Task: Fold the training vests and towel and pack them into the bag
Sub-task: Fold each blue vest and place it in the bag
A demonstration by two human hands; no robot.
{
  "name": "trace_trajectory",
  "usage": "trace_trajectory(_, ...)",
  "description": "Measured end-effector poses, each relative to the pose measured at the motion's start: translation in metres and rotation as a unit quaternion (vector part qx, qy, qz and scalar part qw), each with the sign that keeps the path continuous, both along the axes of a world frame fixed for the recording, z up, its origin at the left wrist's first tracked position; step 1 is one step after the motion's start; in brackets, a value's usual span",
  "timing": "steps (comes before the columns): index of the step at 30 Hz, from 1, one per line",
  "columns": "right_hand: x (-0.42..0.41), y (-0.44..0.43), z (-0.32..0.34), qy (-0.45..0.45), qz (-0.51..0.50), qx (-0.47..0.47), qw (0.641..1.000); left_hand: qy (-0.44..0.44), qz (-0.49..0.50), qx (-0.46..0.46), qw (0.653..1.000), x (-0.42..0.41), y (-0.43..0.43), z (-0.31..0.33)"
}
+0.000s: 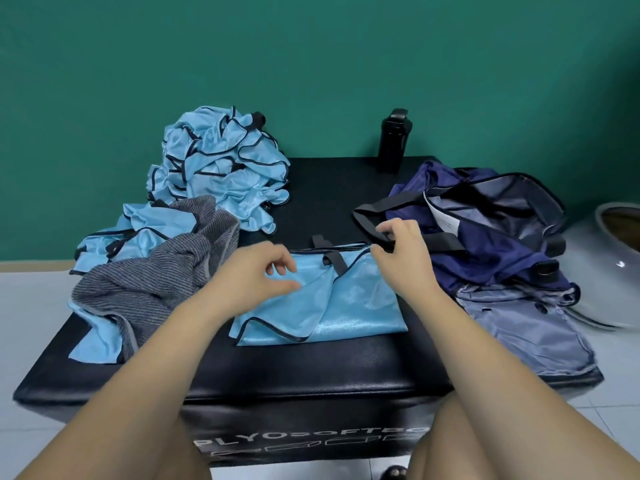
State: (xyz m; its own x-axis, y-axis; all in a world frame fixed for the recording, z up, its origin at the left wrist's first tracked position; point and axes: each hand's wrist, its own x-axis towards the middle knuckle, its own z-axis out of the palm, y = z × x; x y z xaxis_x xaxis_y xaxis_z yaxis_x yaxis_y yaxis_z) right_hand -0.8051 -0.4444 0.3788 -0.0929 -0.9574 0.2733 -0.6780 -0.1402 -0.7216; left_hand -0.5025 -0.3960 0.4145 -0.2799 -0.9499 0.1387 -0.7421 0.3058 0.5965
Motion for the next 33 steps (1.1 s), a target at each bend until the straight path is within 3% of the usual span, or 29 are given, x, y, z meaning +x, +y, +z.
trace_trajectory(3,0.014,0.009,0.005,0.058,0.024,0.035,0.997,-0.113,-0.052,0.089,0.988,-0.012,0.01,-0.004)
trace_trajectory(6,0.023,0.017,-0.005,0.093,0.04,0.08,0.992,-0.279,-0.081,0.163,0.943,-0.019,0.01,-0.013)
trace_trajectory(8,0.023,0.02,-0.008,0.099,0.047,0.096,0.989,-0.335,-0.085,0.166,0.924,-0.021,0.011,-0.021)
trace_trajectory(13,0.021,0.027,-0.011,0.094,0.089,0.144,0.981,-0.201,-0.069,0.107,0.971,0.003,0.006,-0.022)
trace_trajectory(16,0.018,0.03,-0.014,0.099,0.097,0.158,0.978,-0.05,0.044,0.047,0.997,0.019,0.002,-0.014)
trace_trajectory(18,0.017,0.03,-0.015,0.097,0.103,0.166,0.976,0.029,0.134,0.034,0.99,0.024,0.002,-0.017)
trace_trajectory(22,0.019,0.03,-0.016,0.109,0.131,0.175,0.97,0.014,0.258,-0.013,0.966,0.044,-0.018,-0.031)
trace_trajectory(26,0.025,0.025,-0.024,0.131,0.154,0.141,0.969,-0.042,0.304,-0.044,0.951,0.044,-0.043,-0.034)
trace_trajectory(30,0.026,0.01,-0.033,0.199,0.132,0.077,0.968,-0.022,0.258,-0.068,0.963,0.019,-0.038,-0.032)
trace_trajectory(33,0.032,0.001,-0.036,0.211,0.138,0.052,0.966,-0.004,0.164,-0.006,0.986,-0.002,-0.025,-0.041)
